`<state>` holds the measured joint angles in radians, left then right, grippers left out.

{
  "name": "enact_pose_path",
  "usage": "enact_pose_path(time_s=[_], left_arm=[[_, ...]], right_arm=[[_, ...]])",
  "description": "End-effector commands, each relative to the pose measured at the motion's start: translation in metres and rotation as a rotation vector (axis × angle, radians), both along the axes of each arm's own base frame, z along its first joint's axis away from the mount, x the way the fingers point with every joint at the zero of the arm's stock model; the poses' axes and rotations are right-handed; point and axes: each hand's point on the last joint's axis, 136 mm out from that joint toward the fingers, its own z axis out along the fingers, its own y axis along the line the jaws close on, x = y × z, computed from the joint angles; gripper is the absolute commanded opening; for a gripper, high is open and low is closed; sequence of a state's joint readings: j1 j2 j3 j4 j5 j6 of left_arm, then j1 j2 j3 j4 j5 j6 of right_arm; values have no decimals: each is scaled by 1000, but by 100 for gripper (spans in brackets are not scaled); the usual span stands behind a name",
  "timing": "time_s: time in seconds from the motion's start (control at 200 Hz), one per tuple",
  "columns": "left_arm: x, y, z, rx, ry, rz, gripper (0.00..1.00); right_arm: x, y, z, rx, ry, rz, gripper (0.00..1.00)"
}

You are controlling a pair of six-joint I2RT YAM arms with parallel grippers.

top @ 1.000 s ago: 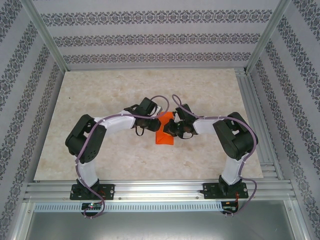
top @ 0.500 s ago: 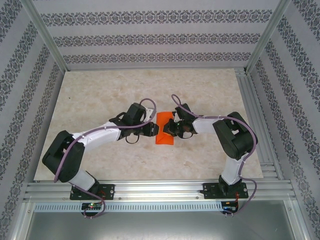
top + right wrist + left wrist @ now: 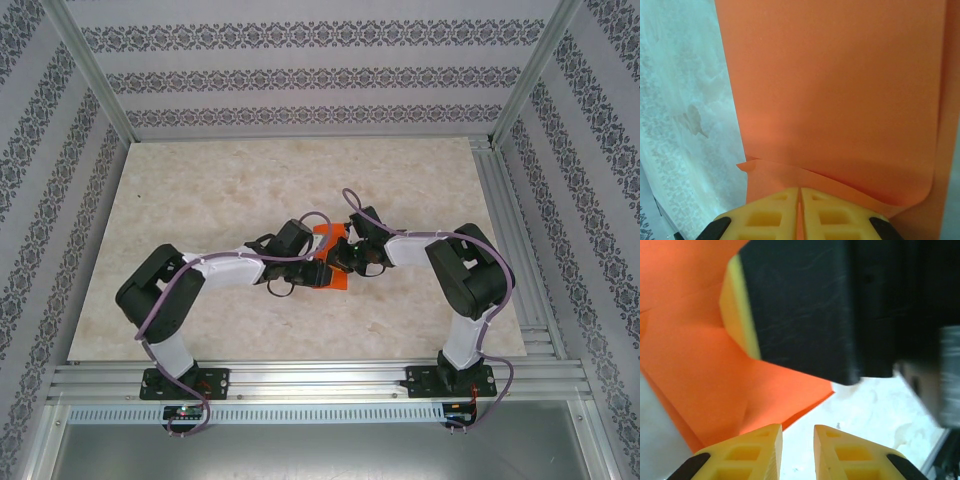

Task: Fold a paper plane with a square sheet of paper (fold left side to right side)
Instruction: Fold the triangle a second time at the center of the table.

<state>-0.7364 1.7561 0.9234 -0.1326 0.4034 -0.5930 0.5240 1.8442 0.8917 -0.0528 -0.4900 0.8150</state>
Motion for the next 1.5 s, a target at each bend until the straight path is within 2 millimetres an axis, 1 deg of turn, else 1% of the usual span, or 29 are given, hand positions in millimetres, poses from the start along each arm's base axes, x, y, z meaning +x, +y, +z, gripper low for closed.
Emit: enact_pose_path(time_s=[0.0,0.145,0.275,0.425,0.545,0.679,0.754,0.849,0.969,1.054,1.209,1.389,1.494], left_arm=[[5,-1,-4,40,-12,14,25],[5,9,-16,99,-8,29,24],[4,13,-24,125,0,32,24],[-2,18,-36,146,19,35,23],[-7,24,-44,155,36,45,23],[-13,30,-52,158,53,59,22],[-15,30,-54,147,57,65,22],[-16,28,-53,122,56,67,21],[-15,26,-51,107,49,69,20],[-15,27,-52,110,47,71,20],[-15,27,-51,107,44,74,19],[-16,29,-53,115,45,78,18],[-16,31,-54,121,45,81,18]], right_arm=[[-11,-13,-26,-107,47,0,11],[-11,-13,-26,-108,48,1,12],[-11,-13,-27,-111,48,3,12],[-8,-12,-22,-103,29,6,12],[2,-7,-6,-54,-17,10,12],[13,-3,21,6,-79,15,12],[14,-3,31,26,-89,14,12],[4,2,37,53,-69,24,11],[-7,12,36,90,-43,18,10],[-13,15,28,82,-18,11,8],[-17,16,15,79,15,-19,7],[-22,22,6,78,36,-32,7],[-24,22,-1,67,46,-57,7]])
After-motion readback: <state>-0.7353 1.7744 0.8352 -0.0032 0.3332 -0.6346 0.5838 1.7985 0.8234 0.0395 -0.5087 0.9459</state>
